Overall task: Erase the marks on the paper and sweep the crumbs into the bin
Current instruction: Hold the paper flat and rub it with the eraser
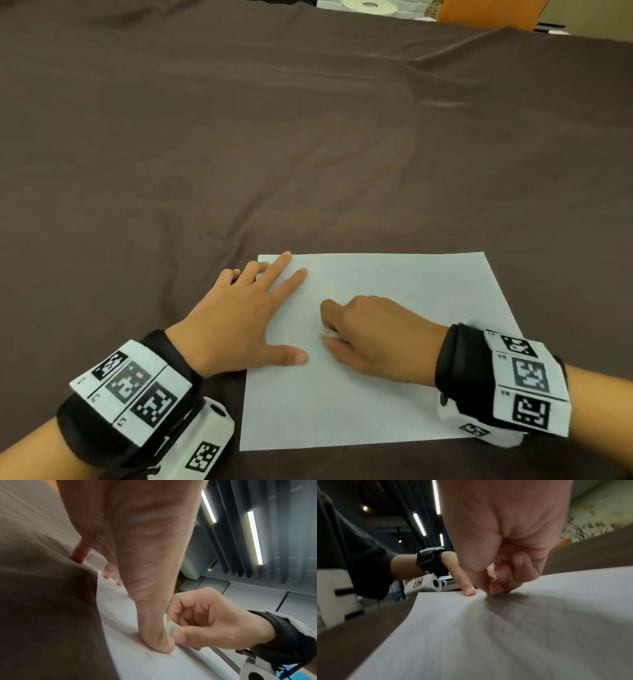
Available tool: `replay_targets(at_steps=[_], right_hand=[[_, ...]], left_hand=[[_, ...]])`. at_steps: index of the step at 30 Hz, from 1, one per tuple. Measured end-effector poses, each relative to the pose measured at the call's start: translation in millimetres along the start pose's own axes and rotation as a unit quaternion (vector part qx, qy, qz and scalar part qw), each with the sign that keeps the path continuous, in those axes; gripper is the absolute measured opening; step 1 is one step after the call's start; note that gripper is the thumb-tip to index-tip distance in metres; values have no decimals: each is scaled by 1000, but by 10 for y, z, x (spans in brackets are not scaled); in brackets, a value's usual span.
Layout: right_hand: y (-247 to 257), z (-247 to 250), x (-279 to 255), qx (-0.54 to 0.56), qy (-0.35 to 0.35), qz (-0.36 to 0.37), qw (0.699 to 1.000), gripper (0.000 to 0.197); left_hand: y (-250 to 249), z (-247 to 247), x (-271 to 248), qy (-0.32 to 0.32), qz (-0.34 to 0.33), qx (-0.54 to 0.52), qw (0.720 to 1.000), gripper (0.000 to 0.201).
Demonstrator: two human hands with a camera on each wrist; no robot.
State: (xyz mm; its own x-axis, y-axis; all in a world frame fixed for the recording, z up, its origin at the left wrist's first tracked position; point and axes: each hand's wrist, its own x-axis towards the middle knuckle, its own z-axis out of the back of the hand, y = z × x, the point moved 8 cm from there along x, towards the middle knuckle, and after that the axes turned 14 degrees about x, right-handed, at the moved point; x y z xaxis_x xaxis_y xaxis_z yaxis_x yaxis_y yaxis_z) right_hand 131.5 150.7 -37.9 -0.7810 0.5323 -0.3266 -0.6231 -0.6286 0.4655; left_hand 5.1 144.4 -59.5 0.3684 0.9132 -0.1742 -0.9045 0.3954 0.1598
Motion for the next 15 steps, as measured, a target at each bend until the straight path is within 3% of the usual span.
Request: replay_targets(at_steps=[4,9,13,15], right_hand=[[-308,314,82,17,-61,-61,996,19],[-4,-1,-30,4,-3,5,1000,18],[-331,308,40,16,-61,-64,996,20],[-186,171,-11,3,-37,-28,999,18]], left_hand=[[-10,14,12,-3,-1,0,1000,112],[0,7,0,3,-1,-4,1000,112],[2,17,10,9,2,8,1000,113],[3,9,14,13,0,13,1000,111]])
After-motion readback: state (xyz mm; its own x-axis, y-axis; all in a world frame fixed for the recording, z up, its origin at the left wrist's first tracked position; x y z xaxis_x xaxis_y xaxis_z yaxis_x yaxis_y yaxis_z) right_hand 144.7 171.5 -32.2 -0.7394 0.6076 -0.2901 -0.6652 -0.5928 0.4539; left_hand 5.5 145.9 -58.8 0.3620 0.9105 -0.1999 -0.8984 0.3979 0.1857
